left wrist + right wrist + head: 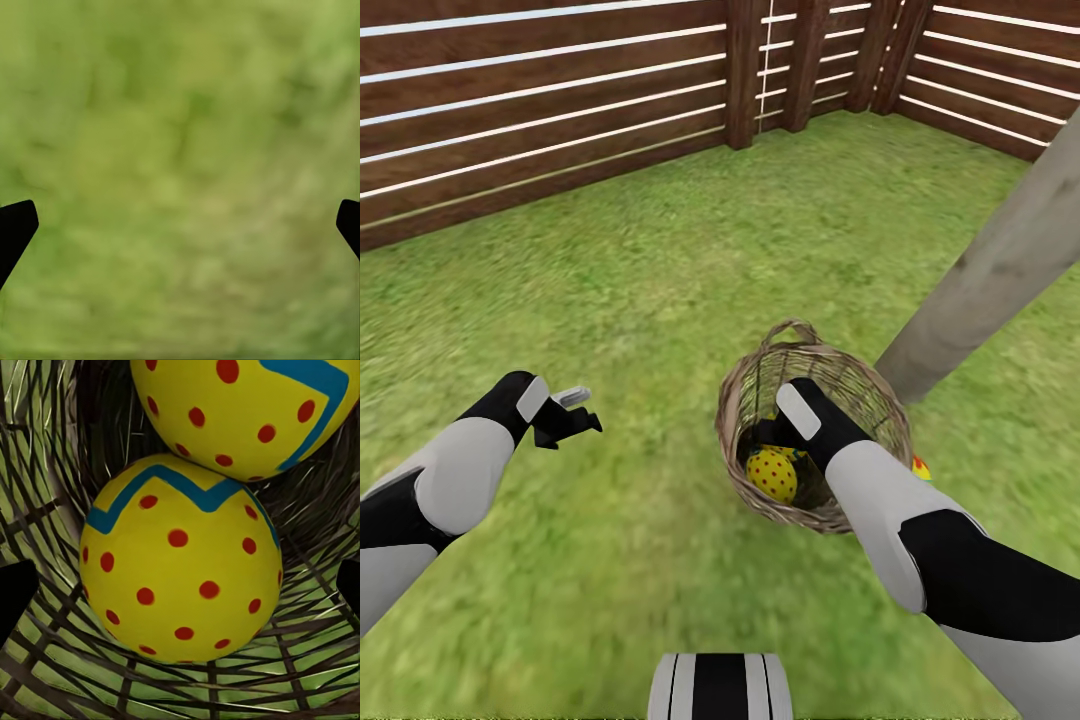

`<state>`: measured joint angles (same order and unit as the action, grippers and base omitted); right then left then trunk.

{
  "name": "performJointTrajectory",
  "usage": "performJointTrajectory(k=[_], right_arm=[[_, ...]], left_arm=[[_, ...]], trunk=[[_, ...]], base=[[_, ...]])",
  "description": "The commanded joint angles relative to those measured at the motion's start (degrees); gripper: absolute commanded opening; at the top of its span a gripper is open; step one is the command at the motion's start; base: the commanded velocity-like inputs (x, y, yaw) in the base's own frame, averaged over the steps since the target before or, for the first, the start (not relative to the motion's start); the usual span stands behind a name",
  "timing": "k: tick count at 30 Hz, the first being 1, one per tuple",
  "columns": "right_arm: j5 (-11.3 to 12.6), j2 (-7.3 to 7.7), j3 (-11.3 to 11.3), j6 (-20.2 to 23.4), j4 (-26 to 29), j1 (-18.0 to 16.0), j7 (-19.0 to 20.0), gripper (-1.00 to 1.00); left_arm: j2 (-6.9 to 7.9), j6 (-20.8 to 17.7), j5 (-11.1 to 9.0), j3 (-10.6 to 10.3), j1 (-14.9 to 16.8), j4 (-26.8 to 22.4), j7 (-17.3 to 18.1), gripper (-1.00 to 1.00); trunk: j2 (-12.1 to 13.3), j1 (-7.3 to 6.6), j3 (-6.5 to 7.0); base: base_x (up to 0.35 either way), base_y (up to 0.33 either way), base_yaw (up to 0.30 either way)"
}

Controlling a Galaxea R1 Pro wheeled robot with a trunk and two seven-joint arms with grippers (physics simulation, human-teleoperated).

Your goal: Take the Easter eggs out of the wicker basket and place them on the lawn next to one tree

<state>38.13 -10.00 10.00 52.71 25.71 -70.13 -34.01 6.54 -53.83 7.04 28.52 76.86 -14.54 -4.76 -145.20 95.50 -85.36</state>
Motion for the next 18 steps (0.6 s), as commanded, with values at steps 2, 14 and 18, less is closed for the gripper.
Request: performJointTrajectory(k=[2, 14, 18], right_arm=[[0.53, 0.0, 0.21, 0.08, 0.04, -0.04, -0.53, 1.0], [0.54, 0.0, 0.28, 0.1, 0.04, -0.06, -0.53, 1.0], [0.54, 0.0, 0.28, 0.1, 0.04, -0.05, -0.53, 1.0]], left_arm=[[-0.03, -0.22, 0.52, 0.49, 0.06, -0.05, 0.03, 1.0], [-0.03, -0.19, 0.52, 0.49, 0.04, -0.05, 0.01, 1.0], [-0.03, -0.15, 0.52, 0.49, 0.04, -0.05, 0.04, 1.0]], trunk=[[-0.05, 0.04, -0.49], [-0.15, 0.24, -2.26], [-0.21, 0.35, -3.15]], base=[[0.0, 0.0, 0.0], [0.0, 0.0, 0.0], [0.0, 0.0, 0.0]])
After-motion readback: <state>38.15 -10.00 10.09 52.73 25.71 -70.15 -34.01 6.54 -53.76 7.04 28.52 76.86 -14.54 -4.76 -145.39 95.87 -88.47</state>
